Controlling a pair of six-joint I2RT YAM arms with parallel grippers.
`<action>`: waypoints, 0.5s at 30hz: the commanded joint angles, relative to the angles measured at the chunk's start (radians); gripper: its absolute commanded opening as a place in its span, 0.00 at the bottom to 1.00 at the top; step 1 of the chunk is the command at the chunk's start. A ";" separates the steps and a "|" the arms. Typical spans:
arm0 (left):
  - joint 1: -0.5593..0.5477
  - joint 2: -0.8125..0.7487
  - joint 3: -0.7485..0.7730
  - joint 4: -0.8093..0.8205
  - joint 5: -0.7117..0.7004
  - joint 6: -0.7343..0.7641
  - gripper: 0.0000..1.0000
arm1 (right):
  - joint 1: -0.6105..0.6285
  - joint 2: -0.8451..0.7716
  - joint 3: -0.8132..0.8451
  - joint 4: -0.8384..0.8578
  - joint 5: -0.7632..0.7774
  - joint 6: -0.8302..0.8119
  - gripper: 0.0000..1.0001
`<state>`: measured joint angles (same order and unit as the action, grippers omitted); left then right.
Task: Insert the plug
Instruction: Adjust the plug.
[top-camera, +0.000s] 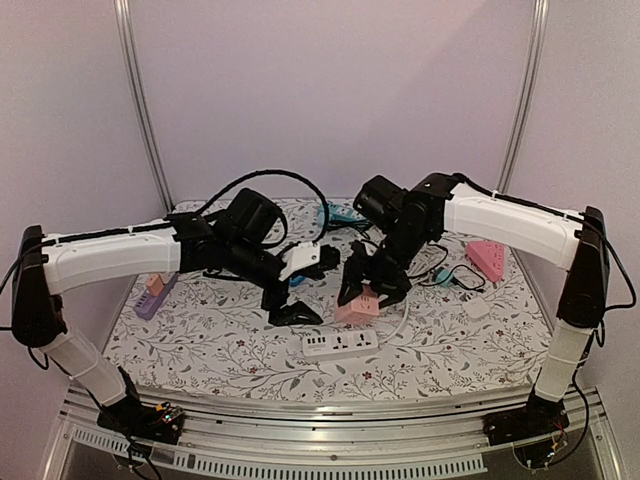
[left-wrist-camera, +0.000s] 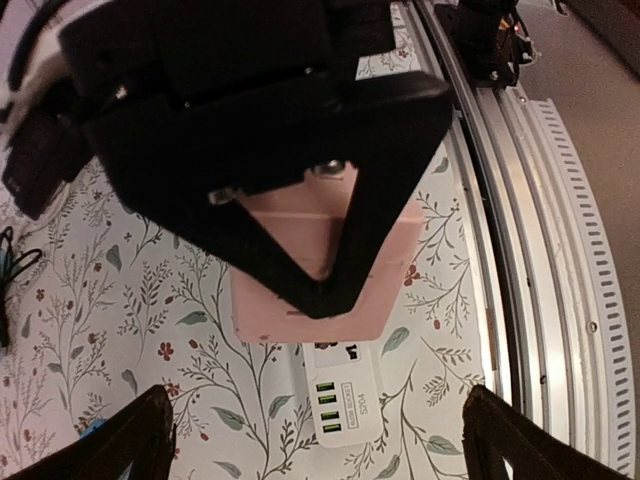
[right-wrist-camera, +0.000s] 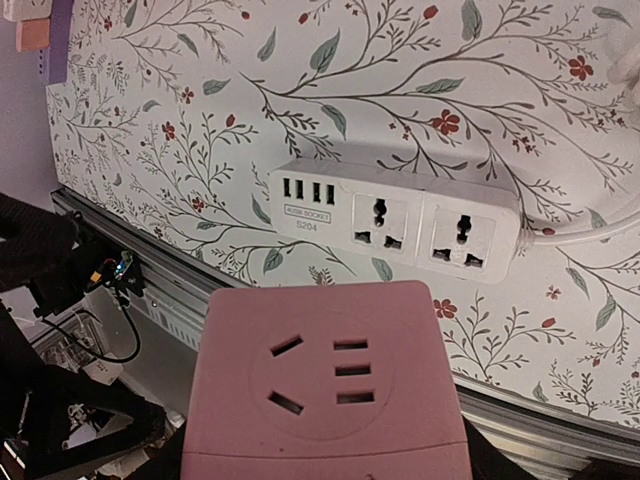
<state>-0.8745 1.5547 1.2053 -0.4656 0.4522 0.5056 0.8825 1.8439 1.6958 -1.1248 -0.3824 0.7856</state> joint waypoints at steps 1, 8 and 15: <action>-0.037 0.017 0.026 -0.003 0.033 0.051 0.99 | 0.015 -0.054 -0.025 0.146 -0.070 0.062 0.00; -0.055 0.029 0.024 0.014 -0.038 0.077 0.99 | 0.042 -0.063 -0.028 0.249 -0.124 0.092 0.00; -0.047 0.021 0.038 -0.001 -0.075 0.090 0.77 | 0.046 -0.082 -0.056 0.297 -0.148 0.101 0.00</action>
<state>-0.9184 1.5665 1.2186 -0.4572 0.4107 0.5819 0.9222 1.8034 1.6505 -0.8940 -0.4900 0.8719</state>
